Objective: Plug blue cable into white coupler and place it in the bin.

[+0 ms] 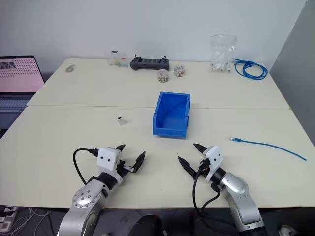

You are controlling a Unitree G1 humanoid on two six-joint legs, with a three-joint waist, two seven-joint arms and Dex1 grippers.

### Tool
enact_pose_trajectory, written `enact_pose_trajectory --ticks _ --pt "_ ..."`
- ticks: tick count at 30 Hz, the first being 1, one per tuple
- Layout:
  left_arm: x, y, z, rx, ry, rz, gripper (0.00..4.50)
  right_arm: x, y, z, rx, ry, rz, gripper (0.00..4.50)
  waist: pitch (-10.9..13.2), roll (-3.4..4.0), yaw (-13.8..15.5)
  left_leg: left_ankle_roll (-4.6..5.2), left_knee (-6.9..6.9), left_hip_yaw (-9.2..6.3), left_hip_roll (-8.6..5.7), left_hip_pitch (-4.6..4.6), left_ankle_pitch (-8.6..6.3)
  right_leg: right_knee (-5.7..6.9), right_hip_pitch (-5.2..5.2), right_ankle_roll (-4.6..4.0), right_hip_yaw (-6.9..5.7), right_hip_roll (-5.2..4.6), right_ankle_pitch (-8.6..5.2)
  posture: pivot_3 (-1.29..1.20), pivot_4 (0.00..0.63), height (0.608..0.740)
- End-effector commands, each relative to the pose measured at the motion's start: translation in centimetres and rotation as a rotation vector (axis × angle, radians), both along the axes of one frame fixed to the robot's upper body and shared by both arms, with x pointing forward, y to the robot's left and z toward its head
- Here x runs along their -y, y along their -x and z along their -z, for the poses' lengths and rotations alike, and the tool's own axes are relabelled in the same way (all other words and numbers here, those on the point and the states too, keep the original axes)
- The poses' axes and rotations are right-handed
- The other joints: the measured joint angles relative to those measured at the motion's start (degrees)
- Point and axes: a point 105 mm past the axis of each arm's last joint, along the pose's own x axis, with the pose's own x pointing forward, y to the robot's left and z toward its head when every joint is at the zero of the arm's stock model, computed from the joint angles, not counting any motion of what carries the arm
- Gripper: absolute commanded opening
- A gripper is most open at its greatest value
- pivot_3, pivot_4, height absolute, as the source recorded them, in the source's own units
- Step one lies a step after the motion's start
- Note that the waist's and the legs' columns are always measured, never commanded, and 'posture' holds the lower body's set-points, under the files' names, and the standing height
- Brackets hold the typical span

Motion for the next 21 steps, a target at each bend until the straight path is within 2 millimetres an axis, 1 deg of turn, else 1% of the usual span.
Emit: enact_pose_trajectory --ticks 1,10,12,17,21 --pt "0.4 0.1 -1.3 0.059 0.012 0.022 4.50 -0.3 -0.1 -1.1 0.051 -0.011 -0.019 4.46 0.0 0.00 0.0 0.00 0.00 0.00 0.00 0.00 0.00 0.00 0.00 0.00 0.00 0.00 0.00 0.00 0.150 0.740" --pt "0.3 0.1 -1.0 0.060 -0.009 0.018 4.50 -0.2 -0.2 -1.1 0.055 -0.005 -0.023 4.46 0.0 0.00 0.0 0.00 0.00 0.00 0.00 0.00 0.00 0.00 0.00 0.00 0.00 0.00 0.00 0.00 0.150 0.740" --pt "0.4 0.1 -1.2 0.085 -0.027 0.031 4.50 -0.2 -0.2 -1.0 0.055 -0.004 -0.023 4.46 0.0 0.00 0.0 0.00 0.00 0.00 0.00 0.00 0.00 0.00 0.00 0.00 0.00 0.00 0.00 0.00 0.150 0.740" --pt "0.3 0.2 -1.6 0.112 -0.008 0.052 4.50 -0.3 -0.1 -1.0 0.054 -0.004 -0.022 4.46 0.0 0.00 0.0 0.00 0.00 0.00 0.00 0.00 0.00 0.00 0.00 0.00 0.00 0.00 0.00 0.00 0.150 0.740" --pt "0.5 0.7 -2.2 0.137 0.029 0.115 4.50 -0.3 -0.1 -0.9 0.053 -0.002 -0.024 4.46 0.0 0.00 0.0 0.00 0.00 0.00 0.00 0.00 0.00 0.00 0.00 0.00 0.00 0.00 0.00 0.00 0.150 0.740"
